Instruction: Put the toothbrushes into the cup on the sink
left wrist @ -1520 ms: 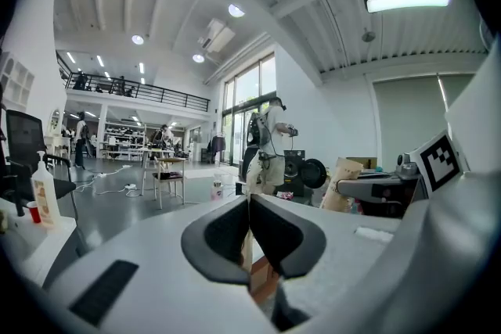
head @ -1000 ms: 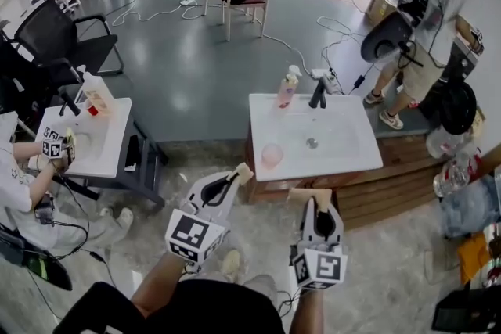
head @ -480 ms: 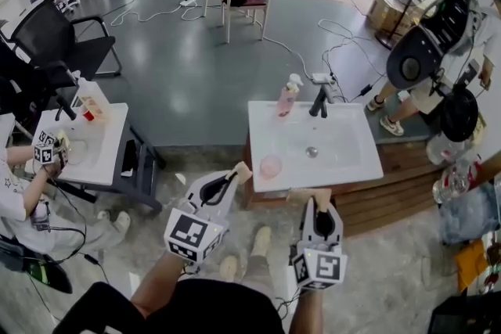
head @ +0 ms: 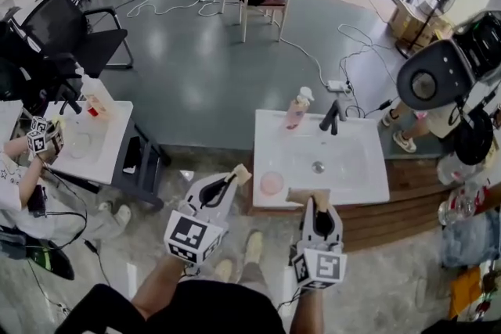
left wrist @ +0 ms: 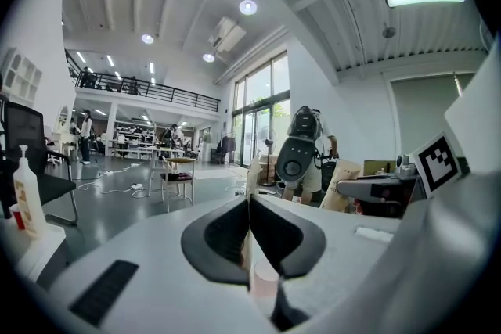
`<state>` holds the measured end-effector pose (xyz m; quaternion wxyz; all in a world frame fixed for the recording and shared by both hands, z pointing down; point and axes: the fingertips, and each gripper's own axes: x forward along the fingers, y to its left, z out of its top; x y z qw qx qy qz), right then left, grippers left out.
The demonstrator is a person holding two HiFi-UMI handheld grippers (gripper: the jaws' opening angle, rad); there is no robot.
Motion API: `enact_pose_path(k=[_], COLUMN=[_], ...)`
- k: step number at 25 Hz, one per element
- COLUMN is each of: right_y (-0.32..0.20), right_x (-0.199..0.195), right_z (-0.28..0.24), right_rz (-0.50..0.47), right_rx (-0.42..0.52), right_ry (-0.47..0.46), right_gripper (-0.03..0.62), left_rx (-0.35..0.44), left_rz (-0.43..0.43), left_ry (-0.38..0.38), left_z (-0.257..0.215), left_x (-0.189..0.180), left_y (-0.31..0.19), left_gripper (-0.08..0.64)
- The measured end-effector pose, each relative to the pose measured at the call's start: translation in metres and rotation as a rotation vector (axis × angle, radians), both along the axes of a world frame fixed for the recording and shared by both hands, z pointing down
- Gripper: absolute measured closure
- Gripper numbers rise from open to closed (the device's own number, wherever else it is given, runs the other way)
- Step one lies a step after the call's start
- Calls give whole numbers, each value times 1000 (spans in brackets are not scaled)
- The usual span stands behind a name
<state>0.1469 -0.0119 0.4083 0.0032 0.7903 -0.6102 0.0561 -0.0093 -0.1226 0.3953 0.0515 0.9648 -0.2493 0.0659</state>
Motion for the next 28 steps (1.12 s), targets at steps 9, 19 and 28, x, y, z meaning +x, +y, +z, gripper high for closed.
enact_pose_path(k=[9, 19, 28], right_y=[-47, -74, -89], right_x=[14, 16, 12], right_z=[24, 53, 86], right_rz=[-96, -165, -207], right_rx=[-47, -100, -153], right_ry=[-30, -62, -86], right_gripper=[535, 535, 535], left_rx=[-46, -84, -127], left_rz=[-90, -150, -187], left_ry=[-34, -59, -78], left_z=[24, 43, 59], left_x=[6, 6, 5], left_y=[-31, -44, -50], left_gripper=[555, 555, 555])
